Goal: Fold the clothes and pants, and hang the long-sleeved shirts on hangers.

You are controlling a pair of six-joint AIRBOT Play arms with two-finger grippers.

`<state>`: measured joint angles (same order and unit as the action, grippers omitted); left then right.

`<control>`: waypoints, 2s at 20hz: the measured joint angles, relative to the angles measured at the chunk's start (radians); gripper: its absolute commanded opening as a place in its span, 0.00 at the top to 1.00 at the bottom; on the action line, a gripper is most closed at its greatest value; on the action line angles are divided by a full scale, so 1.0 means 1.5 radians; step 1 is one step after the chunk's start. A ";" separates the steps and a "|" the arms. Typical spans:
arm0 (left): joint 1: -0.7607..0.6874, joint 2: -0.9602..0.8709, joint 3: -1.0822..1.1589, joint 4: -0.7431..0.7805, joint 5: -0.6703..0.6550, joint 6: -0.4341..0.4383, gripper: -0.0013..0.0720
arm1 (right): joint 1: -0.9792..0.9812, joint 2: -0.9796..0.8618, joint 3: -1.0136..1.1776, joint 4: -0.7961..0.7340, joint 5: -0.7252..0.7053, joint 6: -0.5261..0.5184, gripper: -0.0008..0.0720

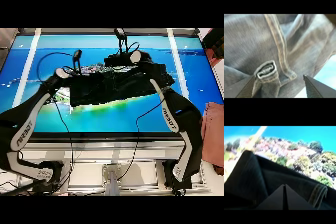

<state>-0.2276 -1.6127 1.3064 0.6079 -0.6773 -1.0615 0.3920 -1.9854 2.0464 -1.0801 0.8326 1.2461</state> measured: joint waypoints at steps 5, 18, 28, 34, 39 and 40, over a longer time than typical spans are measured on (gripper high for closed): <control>0.108 0.092 0.000 0.107 -0.078 -0.021 0.20 | -0.022 0.118 -0.026 -0.025 0.178 -0.063 0.95; 0.304 -0.005 -0.004 0.215 -0.236 -0.035 0.21 | -0.348 0.242 -0.040 -0.014 0.275 -0.027 0.95; 0.249 -0.118 -0.004 0.077 -0.137 0.032 0.21 | -0.454 0.246 -0.084 0.007 0.270 -0.018 0.94; 0.206 -0.149 -0.003 0.049 -0.101 0.040 0.87 | -0.455 0.246 -0.092 0.020 0.266 -0.018 0.94; 0.189 -0.145 0.024 0.062 -0.146 0.036 0.94 | -0.456 0.246 -0.093 0.020 0.266 -0.018 0.94; 0.191 -0.139 0.042 0.062 -0.174 0.030 0.94 | -0.456 0.246 -0.093 0.017 0.266 -0.018 0.94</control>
<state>0.0589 -1.8210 1.3693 0.7013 -0.9390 -1.0161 -0.2924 -1.6157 1.9072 -1.0546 1.2312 1.2194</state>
